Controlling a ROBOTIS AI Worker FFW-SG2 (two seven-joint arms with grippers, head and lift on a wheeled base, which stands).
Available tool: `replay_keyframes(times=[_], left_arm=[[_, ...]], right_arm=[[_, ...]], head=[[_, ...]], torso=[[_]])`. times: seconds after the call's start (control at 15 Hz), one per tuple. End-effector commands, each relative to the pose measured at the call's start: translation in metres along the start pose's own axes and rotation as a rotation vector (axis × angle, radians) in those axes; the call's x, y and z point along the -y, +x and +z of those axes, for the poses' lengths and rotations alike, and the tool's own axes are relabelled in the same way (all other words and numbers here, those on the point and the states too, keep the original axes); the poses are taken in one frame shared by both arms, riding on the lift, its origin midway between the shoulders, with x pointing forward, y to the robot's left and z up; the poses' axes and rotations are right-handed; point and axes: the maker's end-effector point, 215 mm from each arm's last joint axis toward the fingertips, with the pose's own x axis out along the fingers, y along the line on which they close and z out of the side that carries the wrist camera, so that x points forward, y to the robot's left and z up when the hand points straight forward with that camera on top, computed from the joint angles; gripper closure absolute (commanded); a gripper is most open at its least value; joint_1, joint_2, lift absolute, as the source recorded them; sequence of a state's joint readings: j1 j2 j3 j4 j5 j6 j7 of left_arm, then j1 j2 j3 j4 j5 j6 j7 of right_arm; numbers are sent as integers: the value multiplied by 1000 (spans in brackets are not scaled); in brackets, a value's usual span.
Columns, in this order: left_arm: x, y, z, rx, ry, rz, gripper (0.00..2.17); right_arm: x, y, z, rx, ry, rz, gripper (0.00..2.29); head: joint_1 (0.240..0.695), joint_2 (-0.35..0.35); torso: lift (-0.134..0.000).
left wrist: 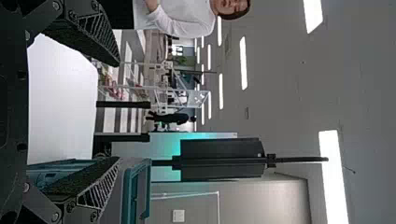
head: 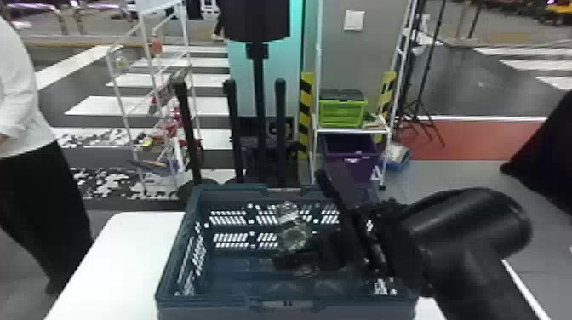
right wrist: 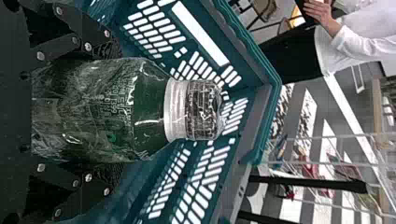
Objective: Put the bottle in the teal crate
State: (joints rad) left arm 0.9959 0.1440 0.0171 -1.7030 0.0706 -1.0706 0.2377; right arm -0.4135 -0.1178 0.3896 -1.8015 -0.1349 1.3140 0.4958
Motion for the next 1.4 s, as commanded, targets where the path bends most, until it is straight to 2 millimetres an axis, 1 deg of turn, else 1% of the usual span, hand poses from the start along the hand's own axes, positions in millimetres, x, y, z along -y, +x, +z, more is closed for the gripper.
replay_keyframes(times=[0.0,0.13,0.27,0.33,0.47,0.6,0.73,0.8,0.93,1.13,1.2,1.33], left_arm=[[-1,-1,0,3,0,2,184],[-2,-2,-1,0,1,4,184],[-4,-2,-2,1,1,7,184],[-4,-1,-1,4,0,9,184],[-9,-1,-1,8,5,15,184],[-14,-1,0,14,7,21,184],[-17,-1,-1,14,6,21,184],[-18,-1,-1,13,6,22,184],[-17,0,-1,16,5,20,184],[-20,-1,-1,15,9,24,184],[-21,-1,-2,13,12,23,184],[-21,-2,0,23,10,25,184]], right_arm=[[-8,23,15,27,-15,33,1787],[-15,41,25,38,-9,61,1787],[-17,62,32,41,-13,75,1787],[-17,71,30,31,-14,79,1787],[-2,84,15,-7,-8,61,1787],[11,91,3,-29,2,47,1784],[26,97,0,-28,4,30,1787],[33,99,2,-23,3,24,1787],[45,100,-8,-63,29,26,1787],[67,101,-15,-90,40,-3,1784],[74,101,-20,-104,49,-11,1787],[81,103,-28,-118,47,-25,1784]], head=[[499,0],[499,0],[499,0],[499,0],[499,0],[499,0],[499,0],[499,0],[499,0],[499,0],[499,0],[499,0]], torso=[[0],[0],[0],[0],[0],[0],[0],[0],[0],[0],[0],[0]])
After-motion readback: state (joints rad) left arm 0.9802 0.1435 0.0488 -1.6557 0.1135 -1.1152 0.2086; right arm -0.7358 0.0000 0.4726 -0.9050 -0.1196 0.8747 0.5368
